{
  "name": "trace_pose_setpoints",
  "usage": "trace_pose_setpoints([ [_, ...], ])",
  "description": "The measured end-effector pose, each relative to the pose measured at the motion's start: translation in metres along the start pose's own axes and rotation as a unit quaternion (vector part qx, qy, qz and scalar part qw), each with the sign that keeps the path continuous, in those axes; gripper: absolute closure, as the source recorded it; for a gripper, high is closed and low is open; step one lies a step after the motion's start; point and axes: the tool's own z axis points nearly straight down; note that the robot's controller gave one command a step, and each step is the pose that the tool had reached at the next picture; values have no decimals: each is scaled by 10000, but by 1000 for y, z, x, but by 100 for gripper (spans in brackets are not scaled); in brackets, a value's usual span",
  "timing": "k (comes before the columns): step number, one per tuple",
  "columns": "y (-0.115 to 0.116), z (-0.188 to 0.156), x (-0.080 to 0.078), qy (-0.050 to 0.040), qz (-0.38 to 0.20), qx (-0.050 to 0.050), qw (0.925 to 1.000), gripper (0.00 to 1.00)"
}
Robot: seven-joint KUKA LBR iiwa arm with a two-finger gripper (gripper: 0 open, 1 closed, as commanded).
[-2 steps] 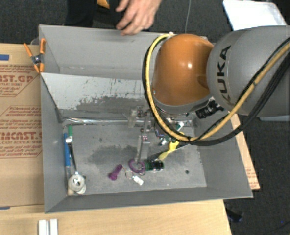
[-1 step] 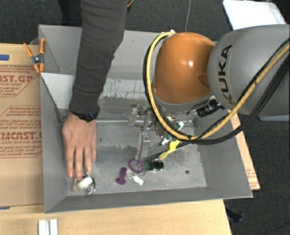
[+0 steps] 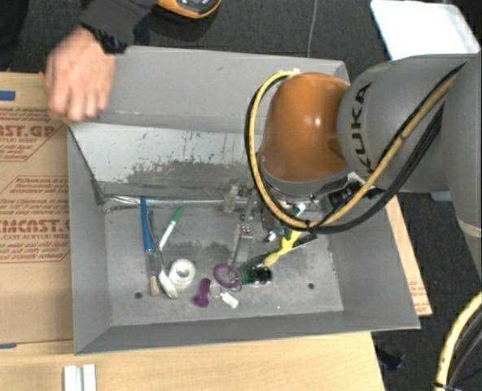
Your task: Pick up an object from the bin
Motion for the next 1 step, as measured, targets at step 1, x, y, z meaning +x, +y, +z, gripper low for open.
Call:
trace_pose_setpoints([
  [1,-55,14,6,-9,96,-6,10000,0],
])
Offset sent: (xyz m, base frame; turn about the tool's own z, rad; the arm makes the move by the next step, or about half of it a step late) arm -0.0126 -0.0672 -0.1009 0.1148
